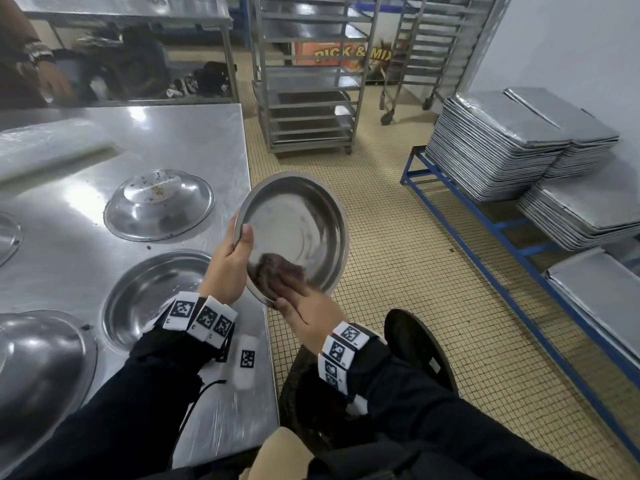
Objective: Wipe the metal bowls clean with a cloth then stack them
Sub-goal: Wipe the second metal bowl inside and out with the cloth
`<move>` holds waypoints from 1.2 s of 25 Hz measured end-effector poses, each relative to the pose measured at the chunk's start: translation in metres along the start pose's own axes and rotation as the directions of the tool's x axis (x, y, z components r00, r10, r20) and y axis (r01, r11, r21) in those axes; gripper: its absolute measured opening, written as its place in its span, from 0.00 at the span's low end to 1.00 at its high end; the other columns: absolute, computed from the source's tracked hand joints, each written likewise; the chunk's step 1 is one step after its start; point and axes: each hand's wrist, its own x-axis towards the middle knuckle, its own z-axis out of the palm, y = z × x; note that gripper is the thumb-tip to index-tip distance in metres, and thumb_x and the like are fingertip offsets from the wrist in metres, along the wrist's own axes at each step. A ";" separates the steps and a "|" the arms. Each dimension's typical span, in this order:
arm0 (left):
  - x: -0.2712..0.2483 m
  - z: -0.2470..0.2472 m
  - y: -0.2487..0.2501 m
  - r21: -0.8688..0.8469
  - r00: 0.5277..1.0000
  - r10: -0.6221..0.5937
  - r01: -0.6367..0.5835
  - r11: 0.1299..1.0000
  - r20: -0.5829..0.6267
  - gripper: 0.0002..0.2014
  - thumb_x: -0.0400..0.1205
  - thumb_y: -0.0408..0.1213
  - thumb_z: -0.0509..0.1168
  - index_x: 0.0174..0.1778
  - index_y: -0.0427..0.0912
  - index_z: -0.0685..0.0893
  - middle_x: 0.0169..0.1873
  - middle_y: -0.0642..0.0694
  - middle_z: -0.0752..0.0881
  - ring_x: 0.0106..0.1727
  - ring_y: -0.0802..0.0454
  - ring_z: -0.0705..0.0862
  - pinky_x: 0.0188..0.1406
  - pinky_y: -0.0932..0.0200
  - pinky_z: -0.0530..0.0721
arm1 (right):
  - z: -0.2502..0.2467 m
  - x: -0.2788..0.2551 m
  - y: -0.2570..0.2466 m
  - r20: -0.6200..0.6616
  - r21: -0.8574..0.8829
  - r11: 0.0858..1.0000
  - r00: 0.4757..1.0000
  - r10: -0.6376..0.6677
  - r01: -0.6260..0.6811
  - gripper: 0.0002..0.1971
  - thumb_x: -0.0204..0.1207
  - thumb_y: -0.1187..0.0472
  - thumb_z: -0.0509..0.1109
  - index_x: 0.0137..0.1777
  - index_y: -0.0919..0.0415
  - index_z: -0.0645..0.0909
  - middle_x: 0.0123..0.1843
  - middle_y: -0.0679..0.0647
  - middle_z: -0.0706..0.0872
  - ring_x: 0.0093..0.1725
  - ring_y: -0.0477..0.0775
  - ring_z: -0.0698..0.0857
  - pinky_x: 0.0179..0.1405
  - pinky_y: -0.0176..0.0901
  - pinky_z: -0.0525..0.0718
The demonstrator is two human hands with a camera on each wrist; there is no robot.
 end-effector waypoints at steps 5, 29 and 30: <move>-0.005 0.005 0.002 0.039 1.000 -0.020 0.020 0.999 -0.019 0.23 0.89 0.46 0.50 0.80 0.44 0.66 0.62 0.60 0.77 0.65 0.64 0.74 0.54 0.85 0.68 | -0.014 0.000 0.023 -0.018 -0.247 0.961 0.992 0.122 -0.122 0.46 0.75 0.32 0.24 0.79 0.56 0.66 0.79 0.55 0.69 0.81 0.55 0.59 0.82 0.50 0.51; 0.000 0.001 0.008 -0.082 0.931 -0.326 0.342 0.936 0.166 0.23 0.85 0.61 0.52 0.56 0.50 0.85 0.44 0.43 0.92 0.45 0.40 0.90 0.41 0.46 0.86 | -0.104 0.023 0.070 -0.261 0.310 0.869 0.844 0.468 -0.385 0.23 0.80 0.55 0.67 0.74 0.53 0.72 0.54 0.50 0.87 0.51 0.50 0.86 0.51 0.44 0.86; 0.000 0.001 0.006 -0.111 0.934 -0.324 0.342 0.933 0.152 0.24 0.83 0.62 0.54 0.57 0.49 0.85 0.46 0.42 0.92 0.48 0.39 0.90 0.46 0.44 0.86 | -0.103 0.021 0.069 -0.272 0.349 0.849 0.824 0.497 -0.397 0.20 0.79 0.53 0.68 0.70 0.53 0.76 0.51 0.49 0.87 0.48 0.50 0.86 0.47 0.42 0.86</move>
